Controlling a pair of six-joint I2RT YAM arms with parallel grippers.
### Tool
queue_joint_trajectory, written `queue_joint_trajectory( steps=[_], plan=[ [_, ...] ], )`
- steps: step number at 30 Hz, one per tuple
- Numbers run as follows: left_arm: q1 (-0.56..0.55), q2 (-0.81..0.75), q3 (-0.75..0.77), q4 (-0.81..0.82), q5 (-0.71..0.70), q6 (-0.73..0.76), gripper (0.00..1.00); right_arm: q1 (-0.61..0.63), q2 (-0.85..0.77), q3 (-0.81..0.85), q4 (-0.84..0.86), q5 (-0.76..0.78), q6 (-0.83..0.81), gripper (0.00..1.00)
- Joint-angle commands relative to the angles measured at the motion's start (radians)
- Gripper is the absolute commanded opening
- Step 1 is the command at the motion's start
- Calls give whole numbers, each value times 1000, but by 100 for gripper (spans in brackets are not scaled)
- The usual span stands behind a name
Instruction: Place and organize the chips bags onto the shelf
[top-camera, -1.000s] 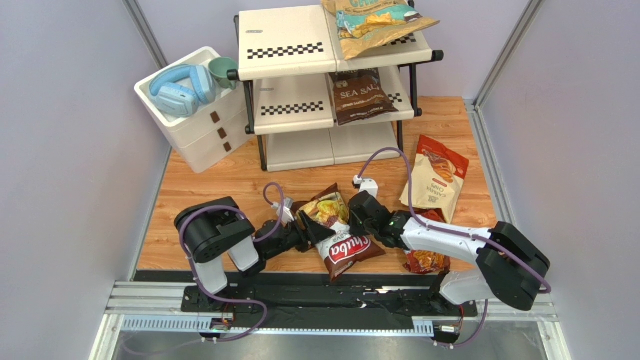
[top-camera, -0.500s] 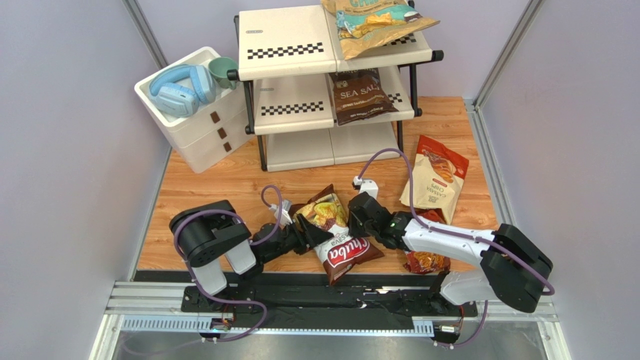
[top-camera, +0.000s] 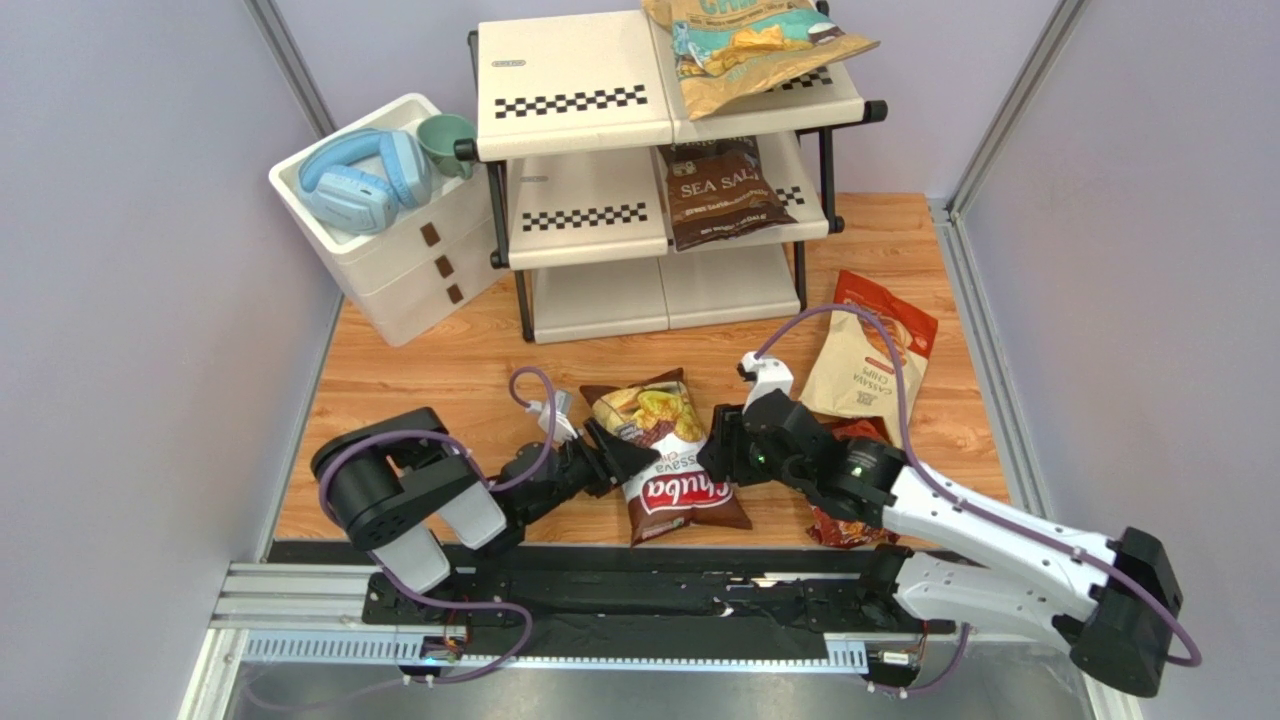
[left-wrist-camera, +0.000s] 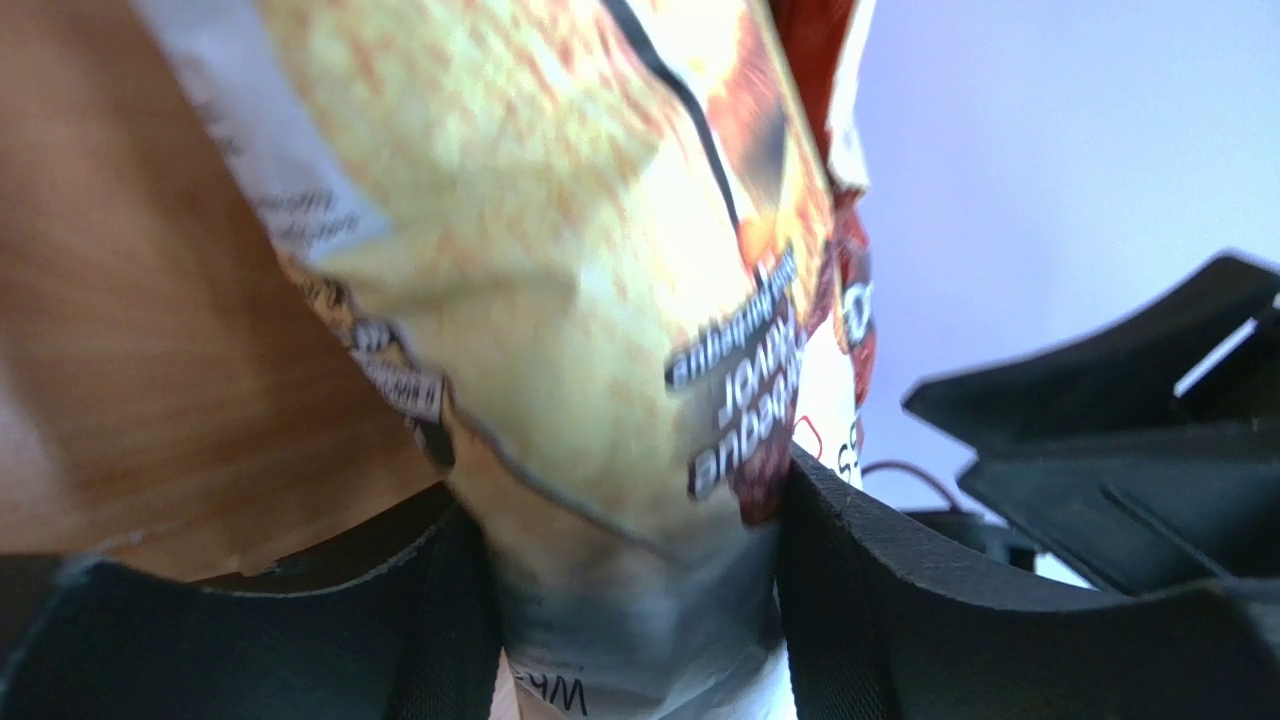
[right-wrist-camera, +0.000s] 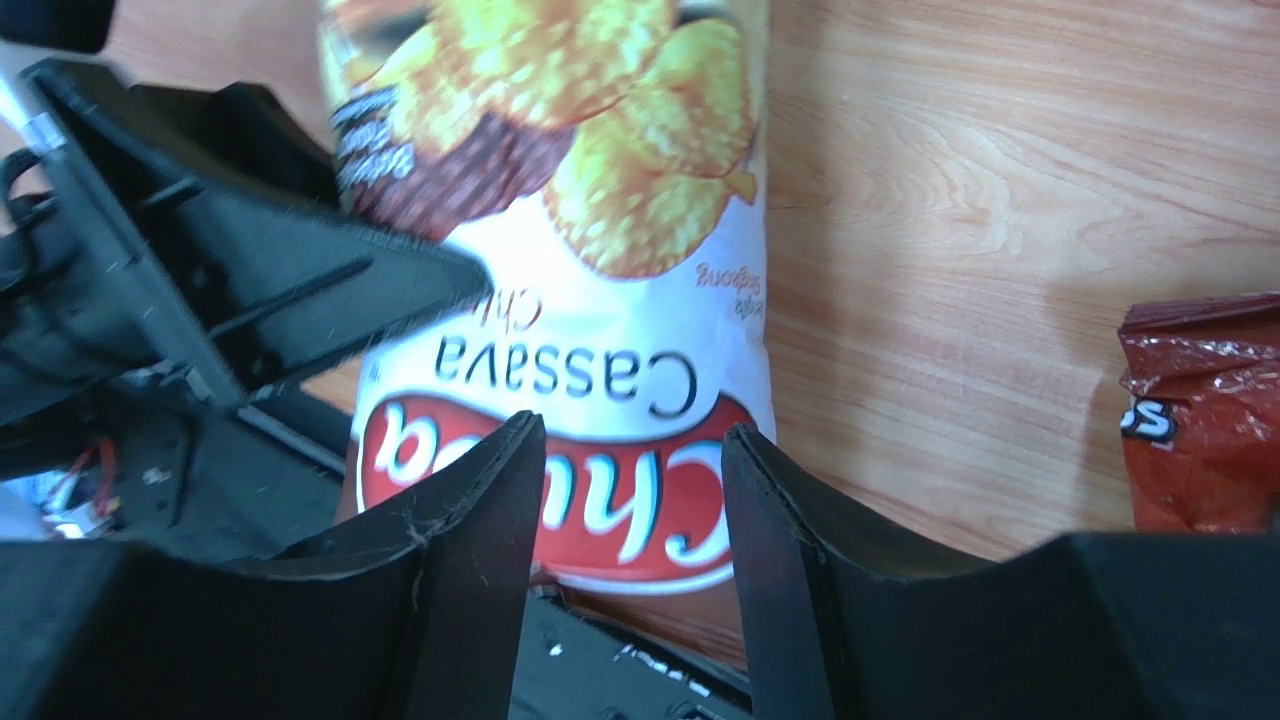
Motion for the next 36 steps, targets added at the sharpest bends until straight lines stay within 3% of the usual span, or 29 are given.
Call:
queue_joint_trajectory(
  steps=[1, 6, 9, 19, 26, 31, 36],
  plan=[
    [23, -134, 57, -87, -98, 86, 2, 5, -112, 12, -52, -50, 13, 52],
    [33, -251, 155, -337, -147, 151, 2, 6, -146, -74, 5, -119, 86, 52],
    [43, -277, 189, -390, -153, 177, 2, 6, -160, -111, 45, -145, 121, 52],
    [53, -230, 198, -407, -193, 146, 1, 11, -251, -122, 82, -176, 178, 52],
    [53, -234, 192, -393, -134, 163, 0, 2, -275, -71, -41, 60, 111, 55],
    [53, -306, 131, -439, -175, 142, 0, -17, -194, -1, -56, -1, 89, 55],
    [51, -381, 112, -531, -267, 122, 0, -17, -283, 12, -53, -76, 201, 55]
  ],
)
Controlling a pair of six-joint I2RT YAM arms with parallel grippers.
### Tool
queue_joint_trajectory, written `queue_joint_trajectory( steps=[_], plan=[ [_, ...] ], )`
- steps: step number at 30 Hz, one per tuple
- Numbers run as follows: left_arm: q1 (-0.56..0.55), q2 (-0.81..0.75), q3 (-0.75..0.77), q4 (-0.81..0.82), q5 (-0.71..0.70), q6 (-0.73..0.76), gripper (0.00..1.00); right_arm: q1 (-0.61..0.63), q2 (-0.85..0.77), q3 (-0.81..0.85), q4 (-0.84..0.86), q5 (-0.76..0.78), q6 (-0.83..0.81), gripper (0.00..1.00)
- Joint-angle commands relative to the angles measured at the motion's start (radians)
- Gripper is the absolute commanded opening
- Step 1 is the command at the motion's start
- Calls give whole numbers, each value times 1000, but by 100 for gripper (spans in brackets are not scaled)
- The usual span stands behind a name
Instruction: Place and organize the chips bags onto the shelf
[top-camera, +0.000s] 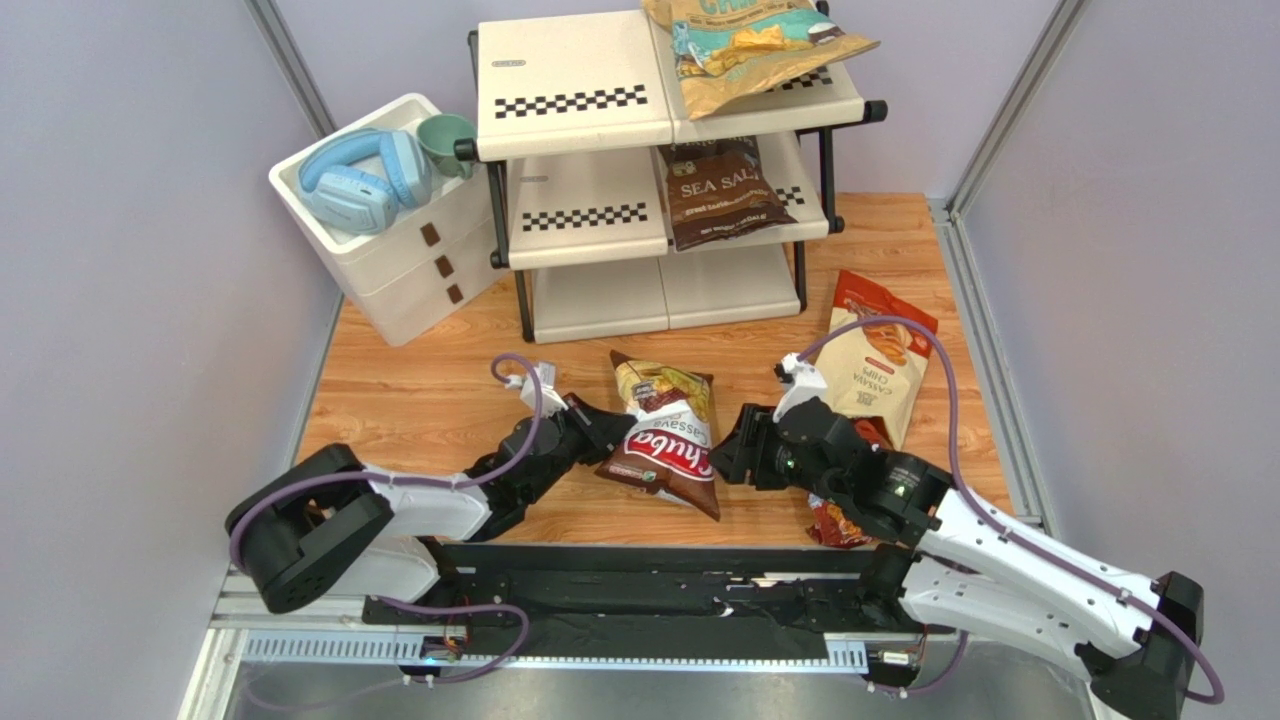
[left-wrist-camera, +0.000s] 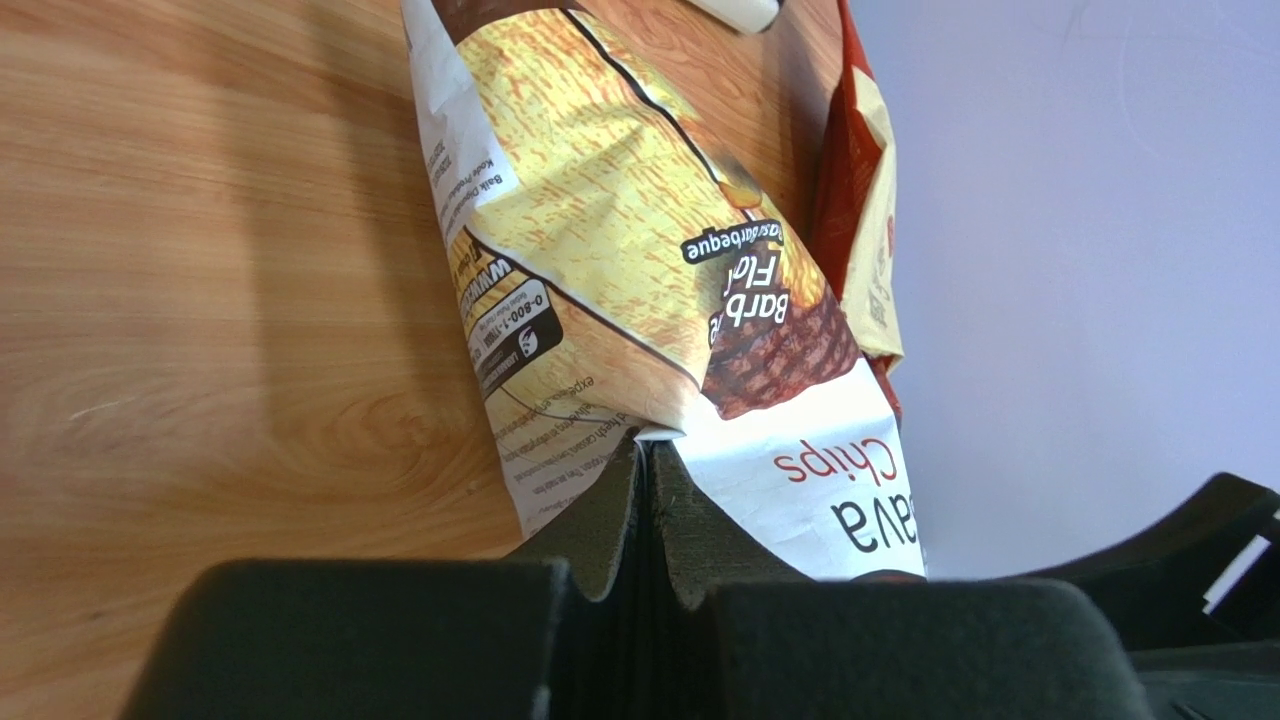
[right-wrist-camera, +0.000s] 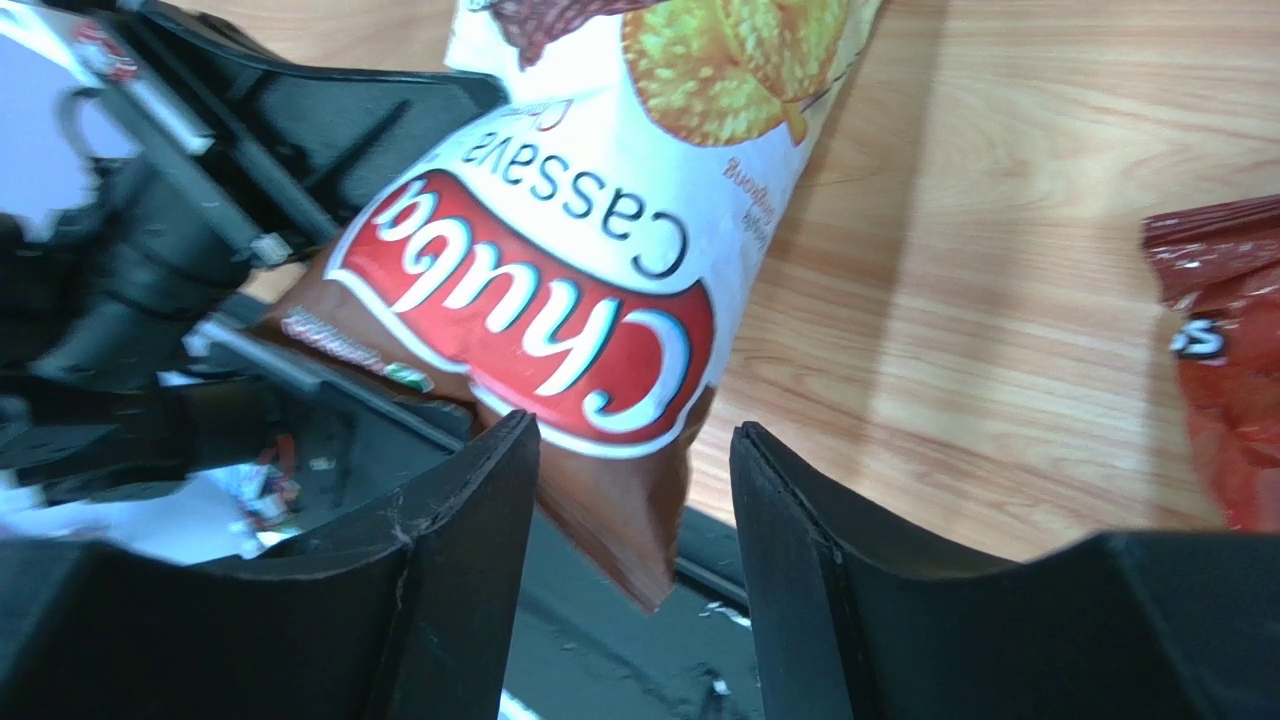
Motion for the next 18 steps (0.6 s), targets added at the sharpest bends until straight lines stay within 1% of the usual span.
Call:
queue_joint_trajectory(
  steps=[1, 4, 6, 8, 9, 10, 12, 14, 15, 18],
  plan=[
    [-6, -65, 2, -92, -96, -2, 0, -3, -93, 41, 7, -56, 96, 55],
    [-27, -33, 67, -103, -84, 27, 0, -3, -152, 21, 1, -77, 142, 55],
    [-73, -7, 100, -132, -94, 30, 0, -3, -173, 15, -17, -85, 162, 56],
    [-128, 39, 135, -160, -142, -10, 0, -2, -181, 15, -29, -106, 181, 55],
    [-144, 76, 140, -158, -195, -31, 0, -2, -184, 13, -29, -117, 191, 55],
    [-159, 91, 144, -158, -226, -85, 0, -2, -186, 12, -28, -126, 201, 55],
    [-191, 140, 154, -155, -286, -122, 0, 1, -182, -4, -2, -155, 233, 55],
    [-199, 159, 166, -155, -312, -159, 0, 4, -182, -24, 13, -158, 262, 55],
    [-208, 158, 166, -157, -350, -166, 0, 4, -184, -31, 17, -155, 276, 55],
    [-222, 135, 167, -166, -404, -162, 0, 4, -195, -71, 24, -138, 325, 56]
  ],
)
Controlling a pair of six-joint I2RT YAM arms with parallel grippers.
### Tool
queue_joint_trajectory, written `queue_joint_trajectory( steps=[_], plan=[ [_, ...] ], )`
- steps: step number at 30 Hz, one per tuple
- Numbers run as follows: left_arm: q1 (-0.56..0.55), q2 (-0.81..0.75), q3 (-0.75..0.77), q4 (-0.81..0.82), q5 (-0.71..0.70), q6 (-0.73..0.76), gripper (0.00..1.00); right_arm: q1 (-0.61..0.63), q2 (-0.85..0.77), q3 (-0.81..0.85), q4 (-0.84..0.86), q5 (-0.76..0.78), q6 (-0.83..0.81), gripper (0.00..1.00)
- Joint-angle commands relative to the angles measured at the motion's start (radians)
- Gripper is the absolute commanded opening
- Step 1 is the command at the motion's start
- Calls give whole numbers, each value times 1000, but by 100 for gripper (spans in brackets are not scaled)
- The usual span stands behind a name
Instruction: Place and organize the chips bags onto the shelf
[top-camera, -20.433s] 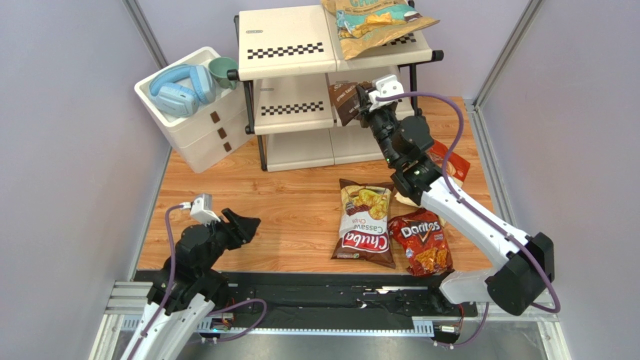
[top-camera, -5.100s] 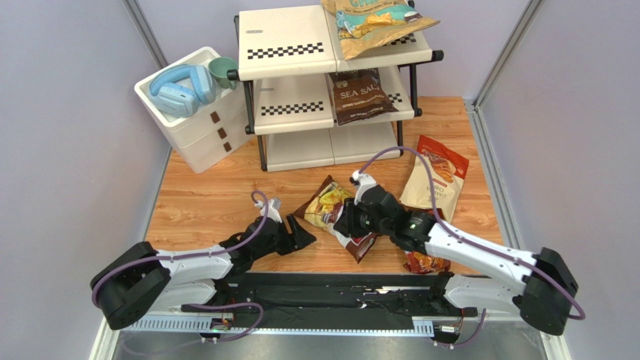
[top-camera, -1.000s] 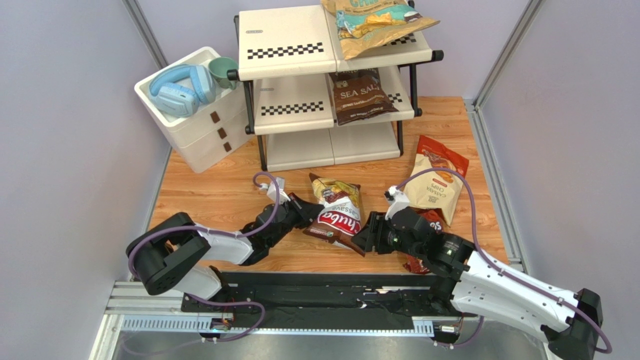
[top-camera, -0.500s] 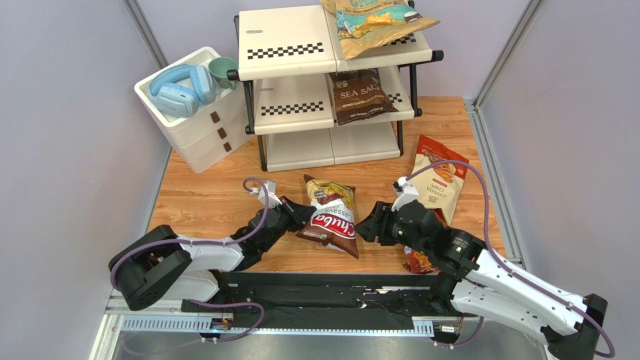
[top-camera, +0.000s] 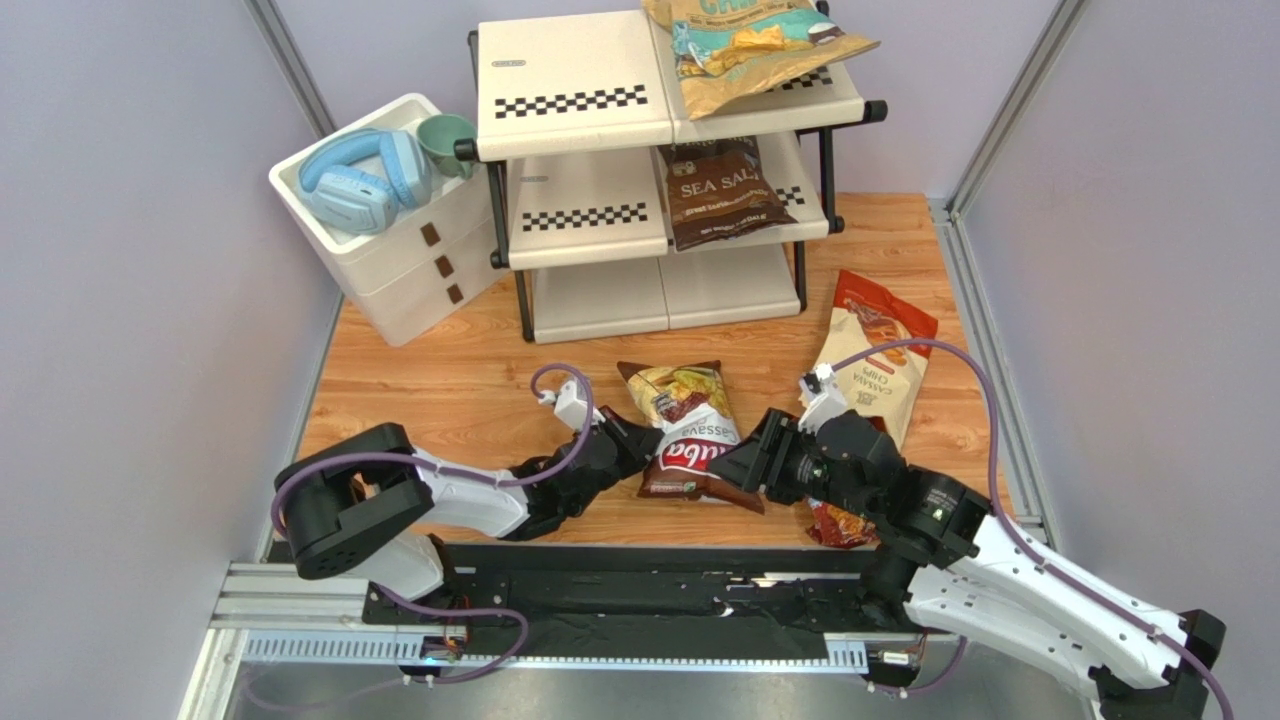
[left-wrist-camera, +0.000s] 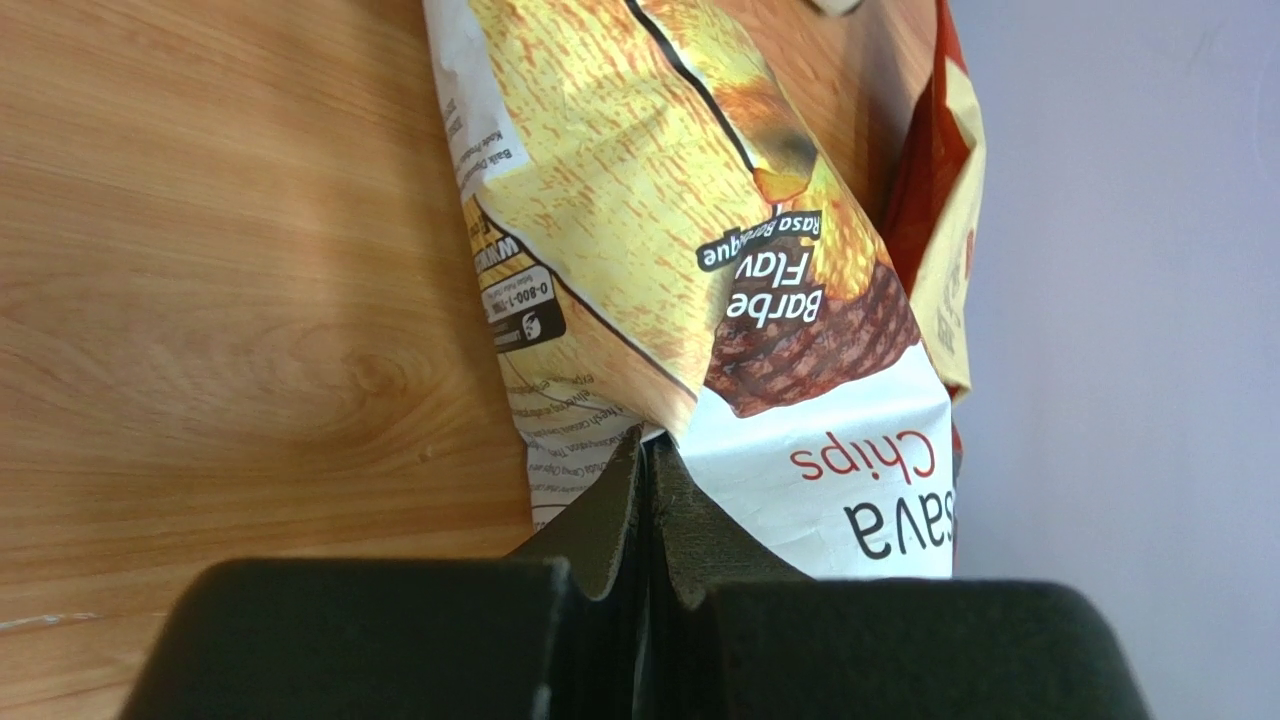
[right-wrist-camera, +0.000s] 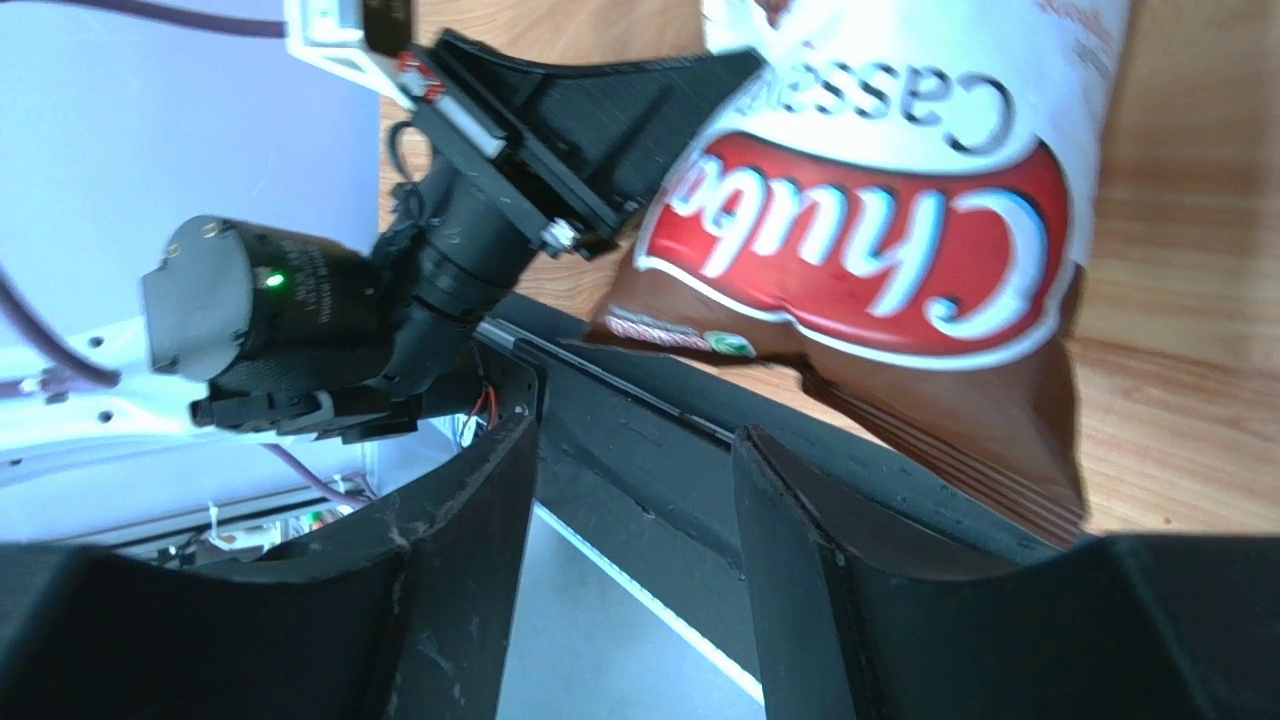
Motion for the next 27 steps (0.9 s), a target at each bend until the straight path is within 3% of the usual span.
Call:
queue_joint_trajectory(
  steps=[1, 18, 27],
  plan=[
    [-19, -22, 26, -28, -147, -25, 0, 3, -20, -57, 43, -9, 99, 58],
    [-66, -20, 41, -29, -181, 35, 0, 28, -50, -198, 120, -38, 335, 64],
    [-83, -56, 4, -8, -190, 41, 0, 32, 25, -238, 137, -54, 346, 64]
  ],
)
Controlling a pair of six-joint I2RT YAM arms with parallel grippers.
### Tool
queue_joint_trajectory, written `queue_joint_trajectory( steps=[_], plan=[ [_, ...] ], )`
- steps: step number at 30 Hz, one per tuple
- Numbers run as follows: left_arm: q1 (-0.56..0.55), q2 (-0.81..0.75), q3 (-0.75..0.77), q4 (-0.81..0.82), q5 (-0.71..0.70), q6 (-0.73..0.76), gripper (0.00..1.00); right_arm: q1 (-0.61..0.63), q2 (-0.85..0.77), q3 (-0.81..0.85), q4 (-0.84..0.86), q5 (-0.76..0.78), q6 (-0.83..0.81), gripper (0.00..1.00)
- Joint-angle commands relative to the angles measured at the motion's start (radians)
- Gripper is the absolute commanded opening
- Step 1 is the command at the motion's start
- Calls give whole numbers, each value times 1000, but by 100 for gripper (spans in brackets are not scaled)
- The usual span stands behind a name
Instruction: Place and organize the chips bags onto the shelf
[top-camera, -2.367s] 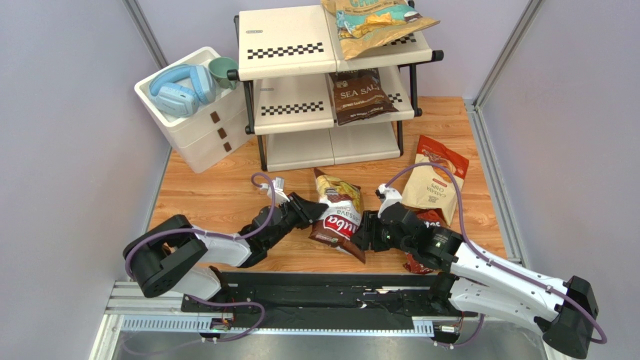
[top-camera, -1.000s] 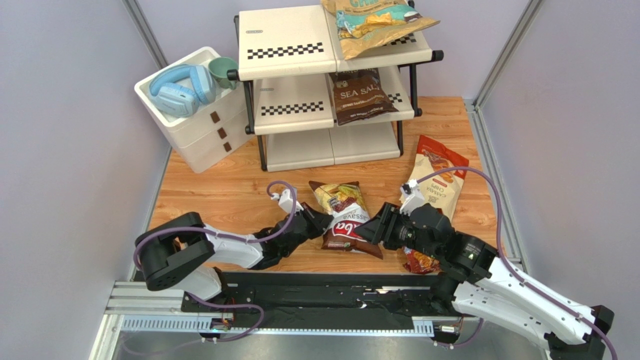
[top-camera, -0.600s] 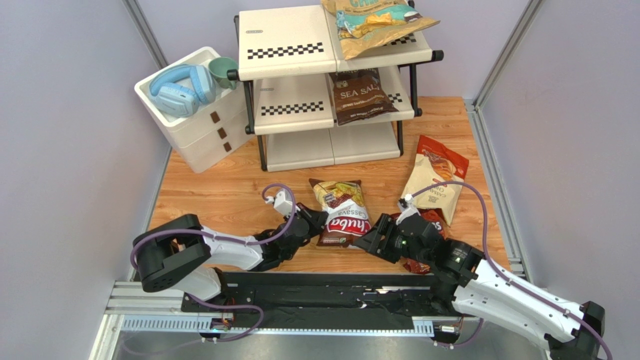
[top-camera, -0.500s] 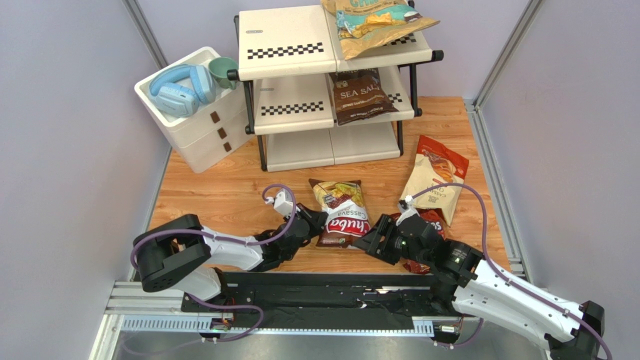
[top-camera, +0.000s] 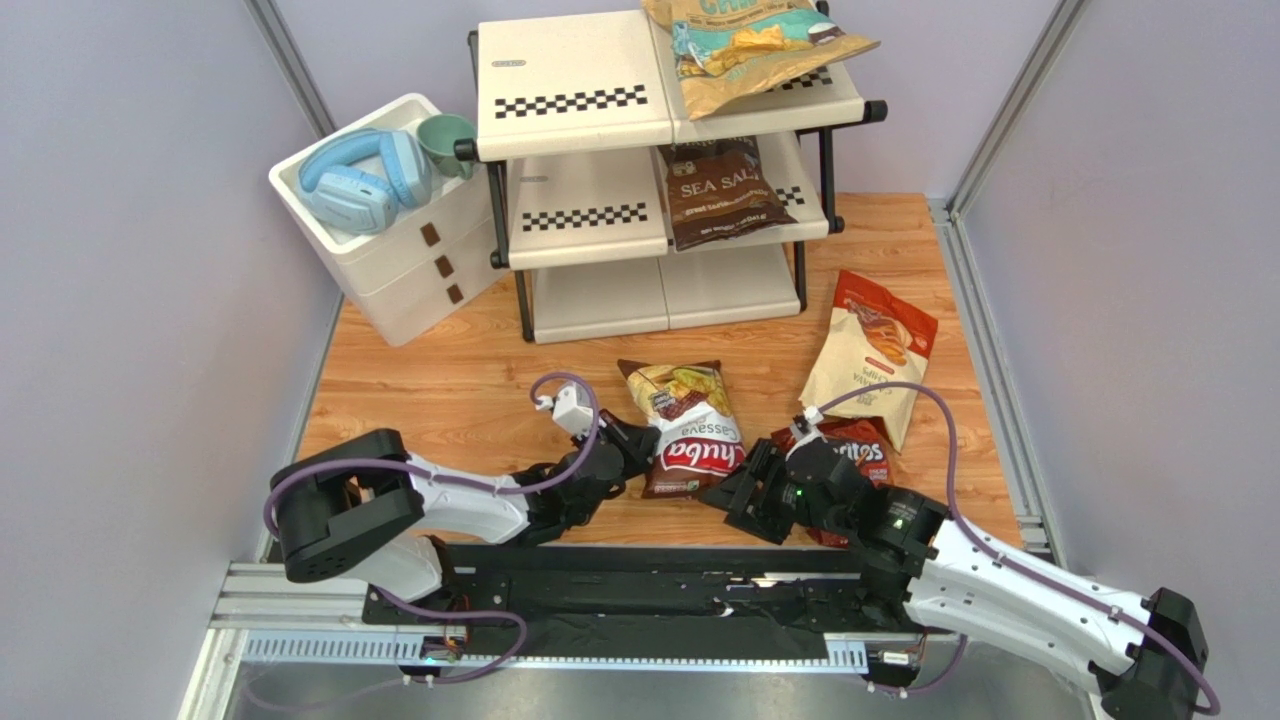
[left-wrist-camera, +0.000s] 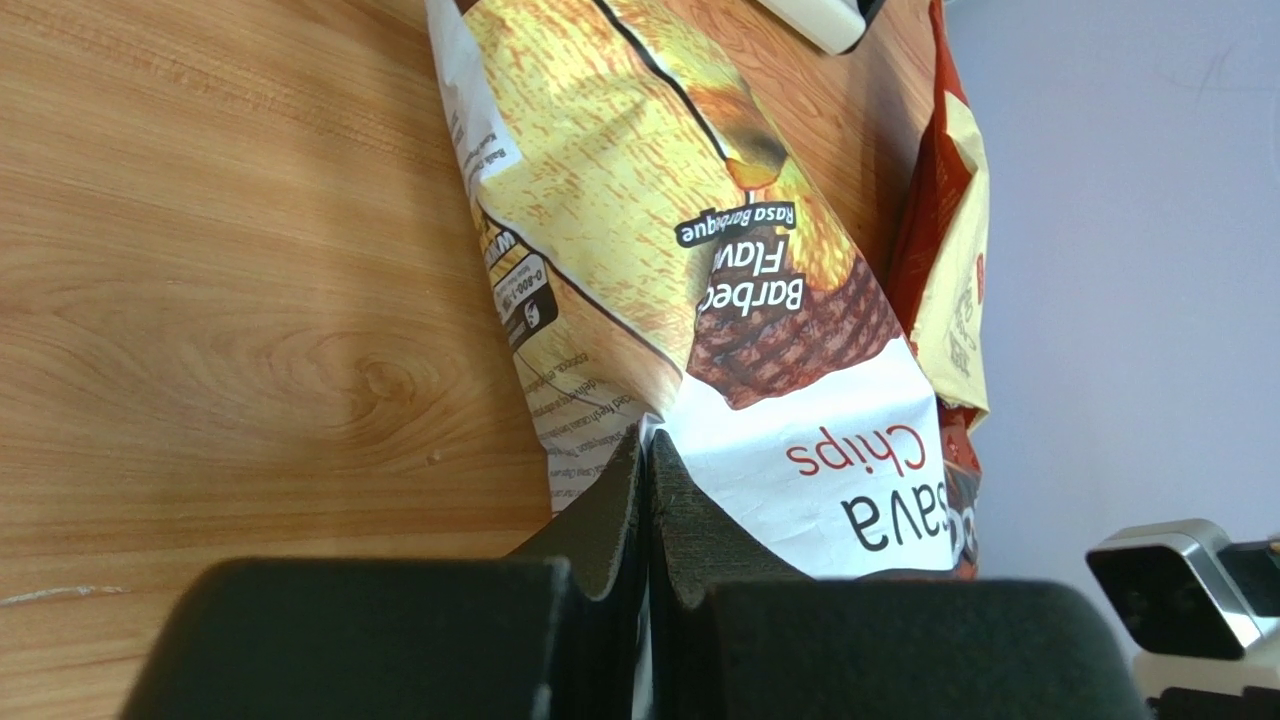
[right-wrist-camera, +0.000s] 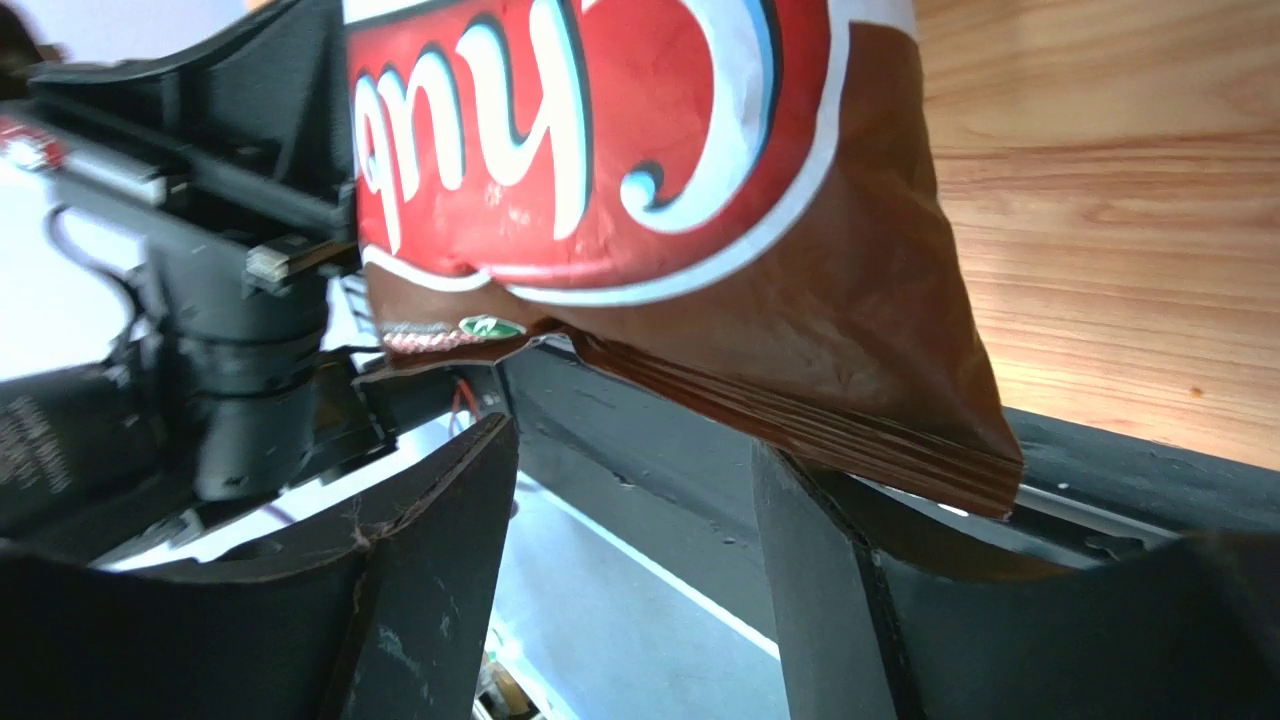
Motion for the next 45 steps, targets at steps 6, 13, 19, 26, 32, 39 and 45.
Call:
queue_joint_trajectory(
  steps=[6, 13, 19, 26, 32, 39, 45],
  plan=[
    [-62, -60, -32, 40, -24, 40, 0, 8, 10, -16, 42, 89, 41, 65],
    [-125, -59, -51, 45, -29, 32, 0, 10, 36, -13, 48, 153, 47, 66],
    [-147, -56, -61, 45, -20, 26, 0, 10, 13, -27, 12, 204, 62, 67],
    [-162, -54, -86, 45, -20, 1, 0, 8, -94, -65, -48, 299, 99, 68],
    [-173, -50, -89, 48, -20, -5, 0, 8, -122, -91, -41, 333, 128, 68],
    [-179, -37, -91, 65, 5, 4, 0, 10, -58, -148, 71, 294, 157, 69],
    [-183, -22, -110, 82, 25, -17, 0, 19, -100, -194, 122, 330, 194, 70]
  ],
)
